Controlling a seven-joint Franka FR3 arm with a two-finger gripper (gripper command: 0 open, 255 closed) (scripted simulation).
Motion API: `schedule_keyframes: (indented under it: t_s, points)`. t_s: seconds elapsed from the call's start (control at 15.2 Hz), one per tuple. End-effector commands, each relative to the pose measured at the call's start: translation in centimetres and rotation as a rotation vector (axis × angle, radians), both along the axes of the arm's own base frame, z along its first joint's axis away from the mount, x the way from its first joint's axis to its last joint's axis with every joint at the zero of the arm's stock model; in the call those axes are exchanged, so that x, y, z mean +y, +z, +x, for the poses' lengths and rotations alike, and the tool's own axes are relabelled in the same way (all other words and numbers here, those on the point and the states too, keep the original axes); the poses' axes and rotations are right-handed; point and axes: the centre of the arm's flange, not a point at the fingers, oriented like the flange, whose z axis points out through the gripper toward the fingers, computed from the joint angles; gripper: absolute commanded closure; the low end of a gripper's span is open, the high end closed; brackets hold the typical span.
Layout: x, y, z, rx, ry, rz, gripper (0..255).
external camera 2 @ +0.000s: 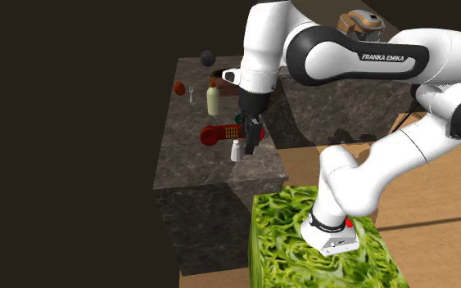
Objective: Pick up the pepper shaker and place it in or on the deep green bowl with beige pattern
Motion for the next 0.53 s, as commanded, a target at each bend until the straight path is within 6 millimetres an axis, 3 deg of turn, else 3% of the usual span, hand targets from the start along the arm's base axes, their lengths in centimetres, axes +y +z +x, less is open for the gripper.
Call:
schedule_keyframes:
  t_s: [0.0,0.46]
  points:
    - [0.0,0.0,0.0,0.000,0.000,0.000,0]
    - [-7.1,-5.4,1.3,0.007,-0.079,-0.005,0]
